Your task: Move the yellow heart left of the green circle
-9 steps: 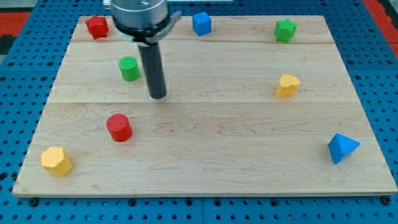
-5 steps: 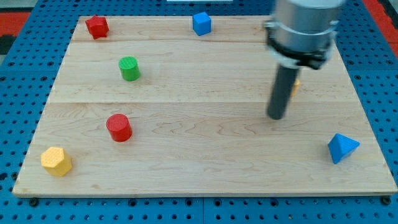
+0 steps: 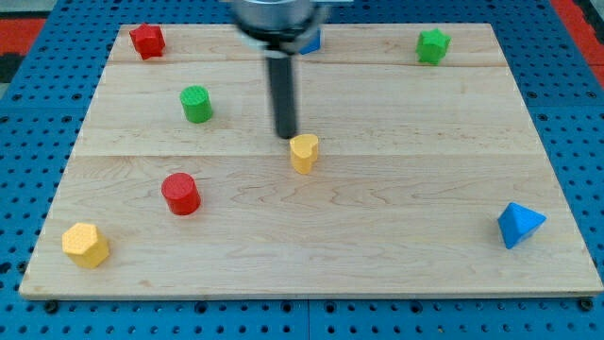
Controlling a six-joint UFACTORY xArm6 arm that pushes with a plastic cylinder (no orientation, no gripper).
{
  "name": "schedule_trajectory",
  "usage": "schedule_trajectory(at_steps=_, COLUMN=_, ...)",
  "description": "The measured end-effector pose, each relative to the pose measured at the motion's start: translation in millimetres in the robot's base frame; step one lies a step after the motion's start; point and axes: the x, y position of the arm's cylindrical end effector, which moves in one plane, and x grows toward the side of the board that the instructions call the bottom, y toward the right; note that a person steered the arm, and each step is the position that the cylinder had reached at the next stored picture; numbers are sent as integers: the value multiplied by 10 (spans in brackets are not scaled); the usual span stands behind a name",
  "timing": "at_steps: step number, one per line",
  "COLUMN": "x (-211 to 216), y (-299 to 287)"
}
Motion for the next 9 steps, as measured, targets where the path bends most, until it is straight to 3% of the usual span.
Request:
schedule_trajectory(at_steps=1, x=73, y=982)
schedule_trajectory(at_steps=3, x=309, y=-22)
schedule_trajectory(at_steps=4, x=503, y=191)
schedule_trajectory(at_steps=6, x=-45, y=-1568)
schedule_trajectory(at_steps=7, x=-44, y=-520)
schedule_trajectory(at_steps=8, x=225, y=-75)
schedule_trajectory(at_steps=9, x=368, y=-623)
